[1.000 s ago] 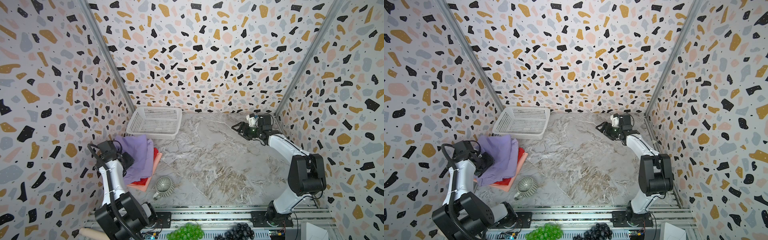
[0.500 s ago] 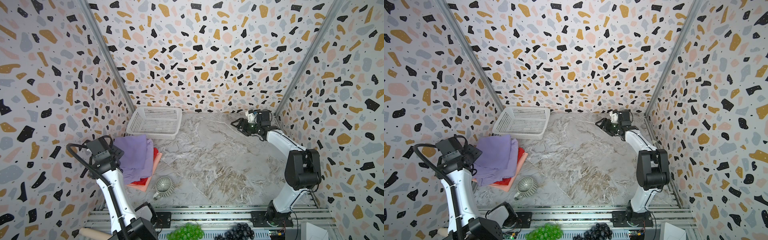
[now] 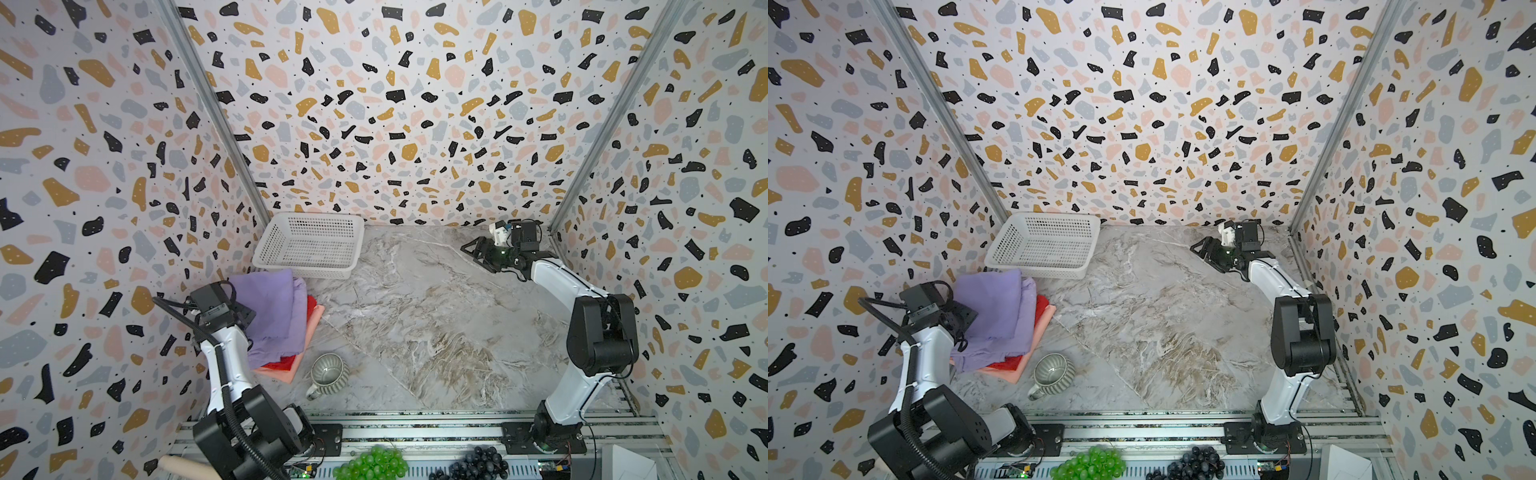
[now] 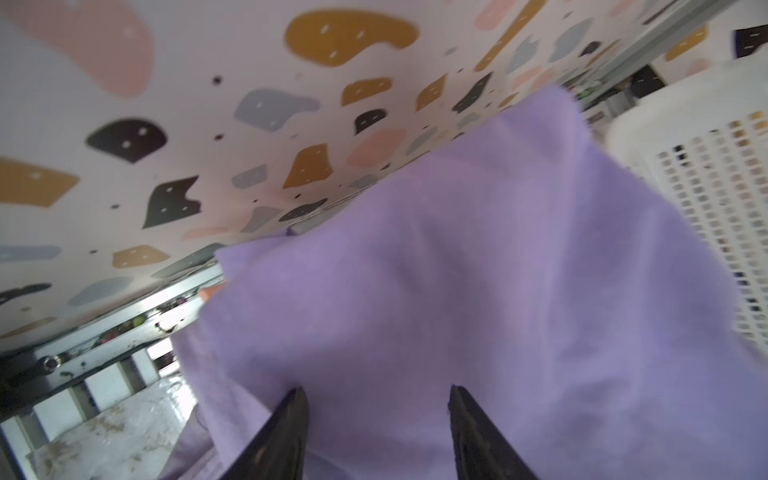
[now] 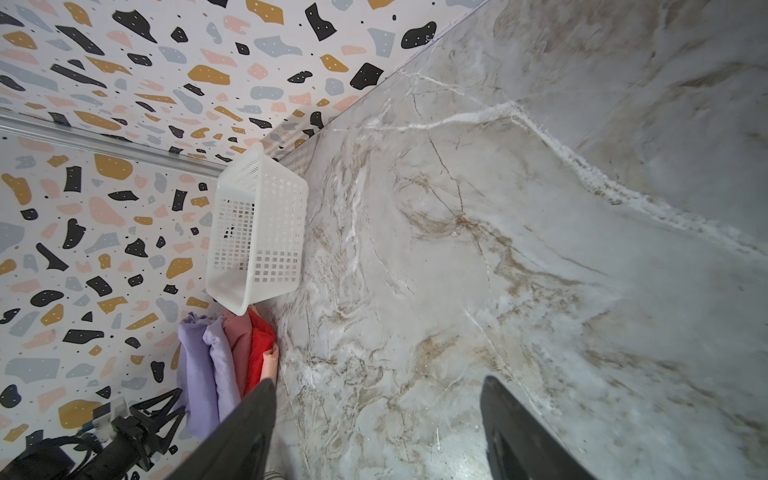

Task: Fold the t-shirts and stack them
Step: 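Lower the bundle onto the stack and open the left gripper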

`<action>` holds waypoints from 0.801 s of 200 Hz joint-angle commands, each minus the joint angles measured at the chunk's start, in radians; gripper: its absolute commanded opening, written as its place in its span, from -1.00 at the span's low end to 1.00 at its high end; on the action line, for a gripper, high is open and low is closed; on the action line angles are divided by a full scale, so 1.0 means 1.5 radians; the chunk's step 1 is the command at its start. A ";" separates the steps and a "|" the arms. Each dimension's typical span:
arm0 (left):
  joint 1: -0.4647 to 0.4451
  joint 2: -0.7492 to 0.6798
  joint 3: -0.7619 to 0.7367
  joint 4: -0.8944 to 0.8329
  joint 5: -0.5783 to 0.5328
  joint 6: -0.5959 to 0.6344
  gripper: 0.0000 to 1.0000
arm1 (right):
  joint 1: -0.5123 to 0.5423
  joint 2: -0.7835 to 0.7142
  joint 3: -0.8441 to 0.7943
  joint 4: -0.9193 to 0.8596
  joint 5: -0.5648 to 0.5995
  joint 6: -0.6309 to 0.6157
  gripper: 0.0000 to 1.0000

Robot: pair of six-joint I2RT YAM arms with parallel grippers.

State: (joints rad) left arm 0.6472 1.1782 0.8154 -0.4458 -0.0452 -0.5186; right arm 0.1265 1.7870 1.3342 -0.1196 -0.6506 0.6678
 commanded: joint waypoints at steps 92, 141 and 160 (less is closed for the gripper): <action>0.016 -0.065 0.075 -0.039 0.085 0.067 0.11 | -0.001 -0.002 0.011 0.007 -0.003 0.002 0.54; 0.016 -0.116 0.123 -0.083 0.281 0.086 1.00 | -0.009 -0.030 -0.031 0.031 0.017 -0.002 0.59; 0.015 -0.111 0.131 -0.053 0.299 0.085 0.99 | -0.022 -0.056 -0.051 0.032 0.053 -0.027 0.63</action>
State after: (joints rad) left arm 0.6666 0.9981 0.9859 -0.5278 0.2771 -0.4149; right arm 0.1169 1.7866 1.2903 -0.0853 -0.6315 0.6674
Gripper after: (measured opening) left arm 0.990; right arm 0.803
